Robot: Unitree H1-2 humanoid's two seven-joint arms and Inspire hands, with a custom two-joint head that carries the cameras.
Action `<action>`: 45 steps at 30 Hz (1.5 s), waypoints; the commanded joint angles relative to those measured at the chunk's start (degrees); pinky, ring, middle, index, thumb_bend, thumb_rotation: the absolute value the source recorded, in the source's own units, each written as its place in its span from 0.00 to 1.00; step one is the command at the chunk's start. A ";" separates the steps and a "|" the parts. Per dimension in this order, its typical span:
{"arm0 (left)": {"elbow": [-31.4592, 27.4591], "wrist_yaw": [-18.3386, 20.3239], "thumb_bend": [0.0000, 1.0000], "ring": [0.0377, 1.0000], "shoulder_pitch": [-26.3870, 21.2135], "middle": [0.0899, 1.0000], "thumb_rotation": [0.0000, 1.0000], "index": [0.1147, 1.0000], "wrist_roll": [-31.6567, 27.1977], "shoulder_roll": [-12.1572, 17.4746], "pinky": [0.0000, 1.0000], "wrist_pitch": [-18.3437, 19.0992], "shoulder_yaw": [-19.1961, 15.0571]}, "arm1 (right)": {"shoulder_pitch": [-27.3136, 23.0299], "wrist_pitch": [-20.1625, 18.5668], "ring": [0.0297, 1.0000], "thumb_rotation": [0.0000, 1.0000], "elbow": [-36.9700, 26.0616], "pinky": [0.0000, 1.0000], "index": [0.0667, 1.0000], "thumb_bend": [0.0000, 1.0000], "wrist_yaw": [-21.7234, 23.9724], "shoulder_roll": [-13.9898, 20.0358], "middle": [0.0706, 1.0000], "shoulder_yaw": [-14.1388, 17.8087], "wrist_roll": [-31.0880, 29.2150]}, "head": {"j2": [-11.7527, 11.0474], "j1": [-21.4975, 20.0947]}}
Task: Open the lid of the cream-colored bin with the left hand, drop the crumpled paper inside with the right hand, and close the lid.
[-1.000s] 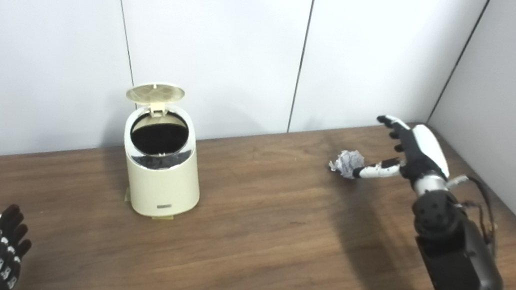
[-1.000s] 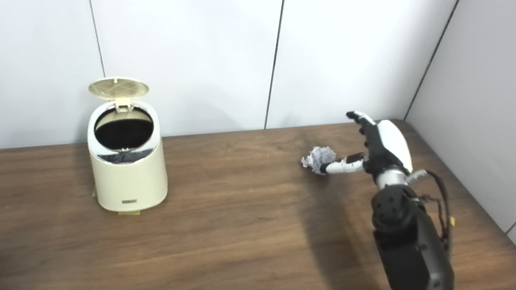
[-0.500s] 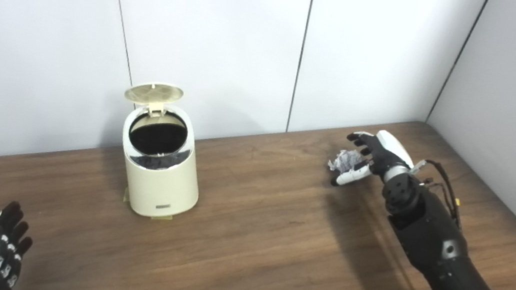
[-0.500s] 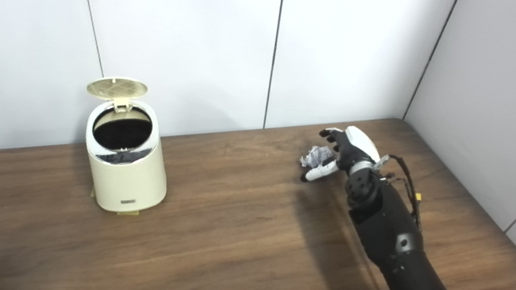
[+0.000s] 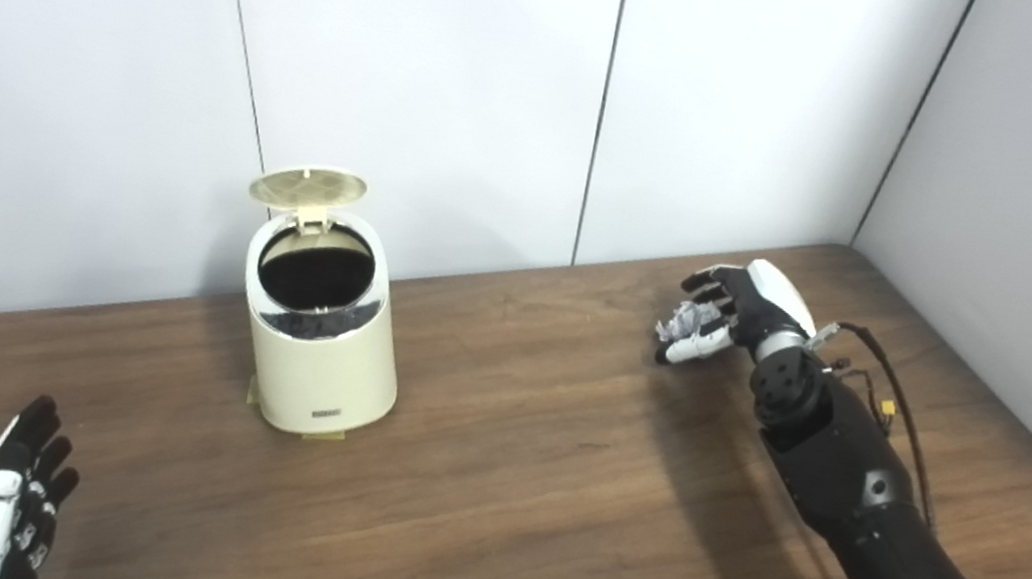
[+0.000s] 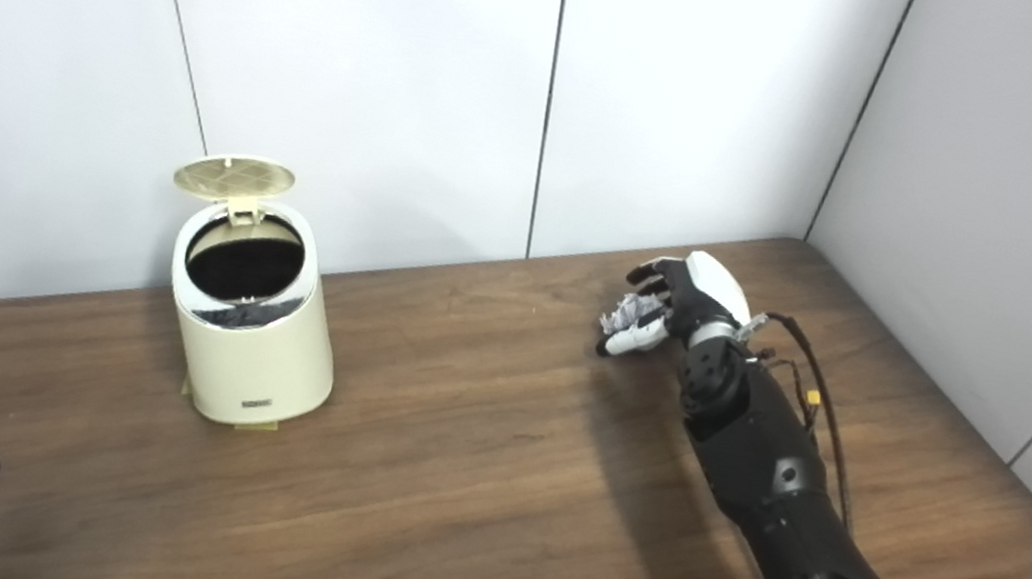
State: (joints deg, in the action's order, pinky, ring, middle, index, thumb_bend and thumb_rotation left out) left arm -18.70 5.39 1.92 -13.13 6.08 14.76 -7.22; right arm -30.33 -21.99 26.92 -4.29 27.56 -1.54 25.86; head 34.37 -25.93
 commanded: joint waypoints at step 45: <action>5.40 -0.66 0.52 0.96 2.29 0.95 0.79 0.97 5.68 -2.60 0.99 -9.24 5.25 | -0.90 17.34 0.37 0.00 -38.21 0.33 0.48 0.50 1.66 -16.94 0.48 -14.42 11.83 | -1.47 23.39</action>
State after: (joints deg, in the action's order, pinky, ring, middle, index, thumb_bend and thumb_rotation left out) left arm -12.70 5.05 4.02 -8.18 3.89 8.02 -2.17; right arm -28.49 -7.40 -11.17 -0.87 10.57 -16.71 37.46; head 32.87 -2.47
